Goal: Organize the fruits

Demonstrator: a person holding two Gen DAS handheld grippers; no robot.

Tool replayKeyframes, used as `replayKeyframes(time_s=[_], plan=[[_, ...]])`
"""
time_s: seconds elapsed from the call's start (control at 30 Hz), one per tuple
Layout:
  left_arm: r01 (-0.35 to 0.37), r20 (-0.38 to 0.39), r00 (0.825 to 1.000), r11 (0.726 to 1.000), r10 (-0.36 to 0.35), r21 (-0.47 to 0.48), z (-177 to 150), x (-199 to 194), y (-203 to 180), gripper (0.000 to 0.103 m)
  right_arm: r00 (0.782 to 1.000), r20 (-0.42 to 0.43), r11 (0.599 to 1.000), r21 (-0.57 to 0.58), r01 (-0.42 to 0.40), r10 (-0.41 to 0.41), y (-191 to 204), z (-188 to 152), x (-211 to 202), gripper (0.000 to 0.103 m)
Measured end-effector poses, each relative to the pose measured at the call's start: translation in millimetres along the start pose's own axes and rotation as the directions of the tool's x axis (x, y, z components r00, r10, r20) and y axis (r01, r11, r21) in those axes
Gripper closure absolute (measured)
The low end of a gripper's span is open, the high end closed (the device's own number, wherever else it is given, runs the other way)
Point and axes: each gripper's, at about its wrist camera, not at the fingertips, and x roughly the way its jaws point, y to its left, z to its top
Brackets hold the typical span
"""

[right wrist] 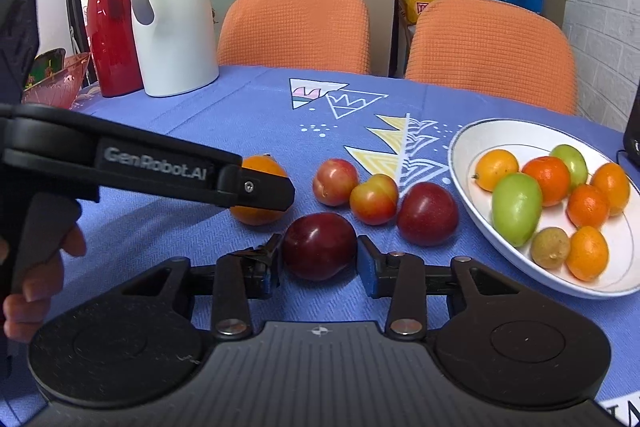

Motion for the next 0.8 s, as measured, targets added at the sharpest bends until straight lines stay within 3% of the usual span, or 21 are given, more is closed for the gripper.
replayKeyframes(time_s=[0.63,0.8], plan=[[-0.043,-0.011,0.999,0.998,0.043,0.041,-2,7,-7,0.000,1.000,0.004,0.998,0.052,0.021,-0.021,-11,-9,-9,0.036],[-0.024,-0.010,1.000,0.999,0.024,0.048,-6,-3,-14,0.000,0.999,0.017,0.997,0.068,0.030,-0.031,-15,-12,-19,0.036]])
